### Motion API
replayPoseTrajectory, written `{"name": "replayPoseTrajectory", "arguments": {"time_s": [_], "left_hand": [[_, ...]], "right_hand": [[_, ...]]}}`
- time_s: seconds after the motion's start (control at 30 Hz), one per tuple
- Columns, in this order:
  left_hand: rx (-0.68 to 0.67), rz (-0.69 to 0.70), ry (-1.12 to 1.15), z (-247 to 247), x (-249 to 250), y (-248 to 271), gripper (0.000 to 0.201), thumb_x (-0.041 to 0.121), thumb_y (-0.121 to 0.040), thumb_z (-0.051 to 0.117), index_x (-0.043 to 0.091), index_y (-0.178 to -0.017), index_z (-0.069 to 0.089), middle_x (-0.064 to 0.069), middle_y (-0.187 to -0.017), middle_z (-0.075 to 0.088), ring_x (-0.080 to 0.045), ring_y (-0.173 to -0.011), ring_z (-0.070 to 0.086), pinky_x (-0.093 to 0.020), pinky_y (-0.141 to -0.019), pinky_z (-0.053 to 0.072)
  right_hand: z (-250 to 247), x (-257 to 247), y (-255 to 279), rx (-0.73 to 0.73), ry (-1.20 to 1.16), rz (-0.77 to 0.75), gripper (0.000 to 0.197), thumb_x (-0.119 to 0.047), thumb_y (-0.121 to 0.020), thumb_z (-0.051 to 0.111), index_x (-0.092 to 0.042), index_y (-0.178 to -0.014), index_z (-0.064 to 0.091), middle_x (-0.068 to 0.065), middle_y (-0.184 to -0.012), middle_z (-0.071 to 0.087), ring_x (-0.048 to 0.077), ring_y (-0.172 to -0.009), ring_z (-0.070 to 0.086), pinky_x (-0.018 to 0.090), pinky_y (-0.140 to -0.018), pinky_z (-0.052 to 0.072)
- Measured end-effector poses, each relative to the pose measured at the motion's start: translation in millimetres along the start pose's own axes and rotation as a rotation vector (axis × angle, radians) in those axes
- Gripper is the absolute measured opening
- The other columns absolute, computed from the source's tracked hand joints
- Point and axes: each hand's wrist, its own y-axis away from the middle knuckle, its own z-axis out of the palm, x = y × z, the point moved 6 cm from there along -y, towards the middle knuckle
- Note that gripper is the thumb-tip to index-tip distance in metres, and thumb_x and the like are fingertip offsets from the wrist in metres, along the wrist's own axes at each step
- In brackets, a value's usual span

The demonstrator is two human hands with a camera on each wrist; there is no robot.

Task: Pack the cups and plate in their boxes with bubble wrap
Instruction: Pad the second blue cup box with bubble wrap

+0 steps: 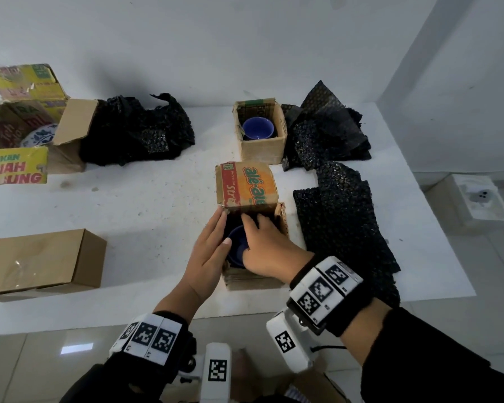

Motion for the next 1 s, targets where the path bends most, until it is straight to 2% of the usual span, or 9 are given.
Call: {"name": "replayPoseTrajectory", "arguments": {"time_s": [0.07,0.13,0.27,0.37,0.47,0.57,0.7,0.83,1.0], "left_hand": [[0.071,-0.008,-0.289,-4.4,8.4,-3.1,0.071,0.054,-0.081,0.027,0.025,-0.146,0.030,0.009,-0.154,0.025,-0.012,-0.144,0.016,-0.041,-0.118,0.014],[0.158,0.009,-0.486,-4.6,26.0,-6.8,0.072,0.054,-0.078,0.027,0.028,-0.145,0.033,0.007,-0.152,0.030,-0.018,-0.144,0.016,-0.046,-0.116,0.014],[0.174,0.170,-0.555,27.7,74.1,-19.0,0.062,0.040,-0.081,0.047,0.025,-0.141,0.038,0.002,-0.150,0.033,-0.020,-0.143,0.018,-0.049,-0.115,0.018],[0.096,0.308,-0.568,74.6,105.4,-29.4,0.056,0.032,-0.082,0.052,0.022,-0.136,0.044,-0.002,-0.148,0.037,-0.021,-0.143,0.020,-0.041,-0.115,0.018],[-0.081,0.360,-0.560,130.6,115.9,-44.4,0.057,0.021,-0.077,0.056,0.019,-0.134,0.048,-0.002,-0.145,0.040,-0.023,-0.142,0.024,-0.034,-0.112,0.020],[-0.304,0.271,-0.656,182.2,103.3,-62.3,0.061,0.010,-0.075,0.053,0.023,-0.135,0.047,0.002,-0.148,0.037,-0.019,-0.140,0.027,-0.039,-0.113,0.026],[-0.490,0.117,-0.892,222.6,72.8,-81.4,0.065,0.016,-0.079,0.056,0.029,-0.139,0.038,0.007,-0.151,0.028,-0.017,-0.137,0.028,-0.038,-0.110,0.029],[-0.572,0.062,-1.046,239.0,54.4,-93.7,0.067,0.023,-0.079,0.061,0.034,-0.140,0.036,0.003,-0.146,0.031,-0.023,-0.128,0.033,-0.039,-0.102,0.033],[-0.539,0.073,-1.126,246.4,54.0,-101.5,0.065,0.032,-0.080,0.058,0.040,-0.140,0.033,-0.001,-0.133,0.037,-0.025,-0.114,0.040,-0.038,-0.096,0.033]], "right_hand": [[-16.5,-2.2,16.8,0.078,-0.016,-0.139,0.065,-0.019,-0.091,0.044,-0.019,-0.149,0.013,0.007,-0.152,0.017,0.023,-0.139,0.021,0.037,-0.111,0.029],[-36.9,6.6,33.7,0.185,-0.044,-0.228,0.058,-0.017,-0.089,0.046,-0.020,-0.144,0.027,0.001,-0.146,0.028,0.019,-0.129,0.037,0.035,-0.102,0.040],[-68.8,55.9,55.0,0.361,-0.009,-0.248,0.045,-0.014,-0.086,0.051,-0.020,-0.131,0.046,-0.003,-0.135,0.039,0.017,-0.108,0.053,0.036,-0.087,0.048],[-76.7,112.5,57.7,0.378,0.043,-0.154,0.041,-0.019,-0.087,0.054,-0.021,-0.128,0.049,-0.002,-0.133,0.041,0.017,-0.113,0.051,0.034,-0.086,0.047],[-70.7,170.5,55.8,0.357,0.119,-0.003,0.044,-0.030,-0.089,0.055,-0.020,-0.130,0.045,0.004,-0.130,0.045,0.022,-0.115,0.049,0.033,-0.086,0.044],[-55.9,217.5,50.9,0.321,0.182,0.139,0.057,-0.051,-0.085,0.054,-0.017,-0.131,0.044,0.006,-0.125,0.050,0.025,-0.114,0.050,0.037,-0.087,0.046],[-35.7,247.2,43.2,0.311,0.216,0.177,0.072,-0.069,-0.068,0.058,-0.014,-0.114,0.056,0.008,-0.107,0.060,0.028,-0.095,0.059,0.036,-0.075,0.049],[-20.5,253.5,40.7,0.317,0.297,0.139,0.074,-0.058,-0.048,0.079,-0.011,-0.104,0.065,0.014,-0.095,0.063,0.032,-0.081,0.061,0.038,-0.067,0.050],[-25.4,258.3,44.1,0.447,0.248,0.047,0.045,-0.034,-0.052,0.087,-0.025,-0.094,0.073,0.009,-0.093,0.067,0.030,-0.080,0.063,0.039,-0.068,0.050]]}}
